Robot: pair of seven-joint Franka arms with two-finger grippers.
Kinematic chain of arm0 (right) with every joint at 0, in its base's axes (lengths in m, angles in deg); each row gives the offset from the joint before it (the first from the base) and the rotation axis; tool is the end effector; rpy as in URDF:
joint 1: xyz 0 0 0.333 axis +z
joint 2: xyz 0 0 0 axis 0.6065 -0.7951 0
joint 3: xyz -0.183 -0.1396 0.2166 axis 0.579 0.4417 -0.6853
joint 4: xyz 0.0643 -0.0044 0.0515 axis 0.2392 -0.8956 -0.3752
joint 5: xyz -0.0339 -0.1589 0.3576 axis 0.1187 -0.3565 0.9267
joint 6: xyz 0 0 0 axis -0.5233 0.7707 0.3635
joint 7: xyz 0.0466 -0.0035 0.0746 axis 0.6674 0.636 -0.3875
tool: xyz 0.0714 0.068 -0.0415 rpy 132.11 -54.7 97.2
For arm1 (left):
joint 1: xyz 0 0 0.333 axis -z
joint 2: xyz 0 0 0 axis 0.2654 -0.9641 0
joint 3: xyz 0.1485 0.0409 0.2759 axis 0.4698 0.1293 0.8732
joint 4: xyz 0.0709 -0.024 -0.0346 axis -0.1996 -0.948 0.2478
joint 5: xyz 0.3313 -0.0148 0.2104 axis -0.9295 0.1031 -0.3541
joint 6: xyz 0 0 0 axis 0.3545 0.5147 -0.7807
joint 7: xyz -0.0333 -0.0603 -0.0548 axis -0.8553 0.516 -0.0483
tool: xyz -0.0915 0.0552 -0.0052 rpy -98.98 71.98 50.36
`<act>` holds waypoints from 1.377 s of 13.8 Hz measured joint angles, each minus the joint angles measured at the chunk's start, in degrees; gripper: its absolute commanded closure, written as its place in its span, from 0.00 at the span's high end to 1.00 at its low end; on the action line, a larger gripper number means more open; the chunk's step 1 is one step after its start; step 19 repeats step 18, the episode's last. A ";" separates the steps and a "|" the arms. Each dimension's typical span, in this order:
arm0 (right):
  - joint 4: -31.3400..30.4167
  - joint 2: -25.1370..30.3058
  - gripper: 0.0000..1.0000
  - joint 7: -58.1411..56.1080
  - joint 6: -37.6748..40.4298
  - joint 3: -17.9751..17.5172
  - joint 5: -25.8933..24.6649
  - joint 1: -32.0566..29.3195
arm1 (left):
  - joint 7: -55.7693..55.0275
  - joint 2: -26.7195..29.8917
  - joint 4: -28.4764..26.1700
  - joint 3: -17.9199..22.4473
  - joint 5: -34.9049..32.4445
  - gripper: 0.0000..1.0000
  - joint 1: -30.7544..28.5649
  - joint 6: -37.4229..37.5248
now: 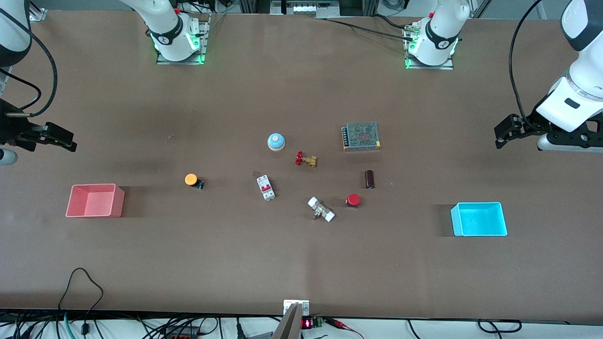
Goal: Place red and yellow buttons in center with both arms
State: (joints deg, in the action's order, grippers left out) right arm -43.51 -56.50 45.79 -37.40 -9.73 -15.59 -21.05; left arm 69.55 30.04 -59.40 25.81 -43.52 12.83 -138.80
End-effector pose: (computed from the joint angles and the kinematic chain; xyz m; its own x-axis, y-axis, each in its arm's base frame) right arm 0.6109 -0.0321 0.5658 0.9999 0.0036 0.0106 0.0033 -0.9997 0.0230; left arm 0.5710 -0.0193 0.5601 0.9904 -0.0567 0.1263 -0.0519 -0.9978 -0.0412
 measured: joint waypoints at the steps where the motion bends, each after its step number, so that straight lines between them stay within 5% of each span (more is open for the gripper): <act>1: 0.00 0.00 1.00 0.00 0.23 0.03 0.00 -0.19 | 0.04 0.06 -0.01 0.00 0.00 1.00 -0.04 0.00; 4: 0.01 0.40 1.00 -0.01 0.46 -1.96 0.00 -3.54 | 0.04 0.31 0.22 0.00 0.00 1.00 -0.17 0.12; 8: 0.02 1.59 1.00 0.00 0.65 -13.94 -0.25 -15.25 | 0.04 0.63 2.15 0.00 0.01 1.00 -0.21 1.69; 19: -0.10 4.40 1.00 1.46 6.52 -15.99 -1.35 -15.79 | 0.00 0.72 2.25 -0.37 0.01 1.00 -0.20 3.50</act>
